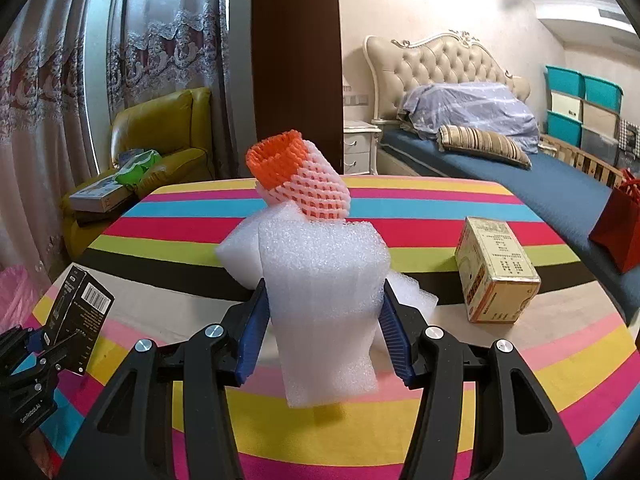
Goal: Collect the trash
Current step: 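Carry the foam block and black box with both tools over the wastebasket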
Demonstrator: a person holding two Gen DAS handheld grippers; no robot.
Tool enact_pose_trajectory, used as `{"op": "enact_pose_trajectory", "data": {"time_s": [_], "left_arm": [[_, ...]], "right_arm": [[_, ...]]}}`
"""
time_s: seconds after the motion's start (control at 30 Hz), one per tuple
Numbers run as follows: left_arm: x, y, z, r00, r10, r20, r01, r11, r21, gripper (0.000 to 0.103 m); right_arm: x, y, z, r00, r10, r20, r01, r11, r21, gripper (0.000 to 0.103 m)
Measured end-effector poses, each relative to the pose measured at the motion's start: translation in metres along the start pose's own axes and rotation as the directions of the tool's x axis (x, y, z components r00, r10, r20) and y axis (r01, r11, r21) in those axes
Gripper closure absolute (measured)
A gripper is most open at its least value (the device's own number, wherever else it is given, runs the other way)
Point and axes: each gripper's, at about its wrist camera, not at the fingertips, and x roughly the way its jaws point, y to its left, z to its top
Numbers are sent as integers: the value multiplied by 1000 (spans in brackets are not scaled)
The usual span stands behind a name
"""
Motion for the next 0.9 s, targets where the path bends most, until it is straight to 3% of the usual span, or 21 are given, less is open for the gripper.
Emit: {"op": "enact_pose_trajectory", "data": {"time_s": [0.23,0.6,0.9], "left_arm": [[-6,6,0,999,-11,31,12,999,-38,66],[-38,25,-23,998,58,16,-57,997,-45,66],[-70,58,-45,992,126,15,-125,990,-66,65]], "right_arm": [[-12,6,-6,1000,32,1,-32,999,6,51],[-46,53,-22,987,158,-25,-160,982,-103,51],[-56,99,-36,963,258,-85,-269,945,-185,51]]}}
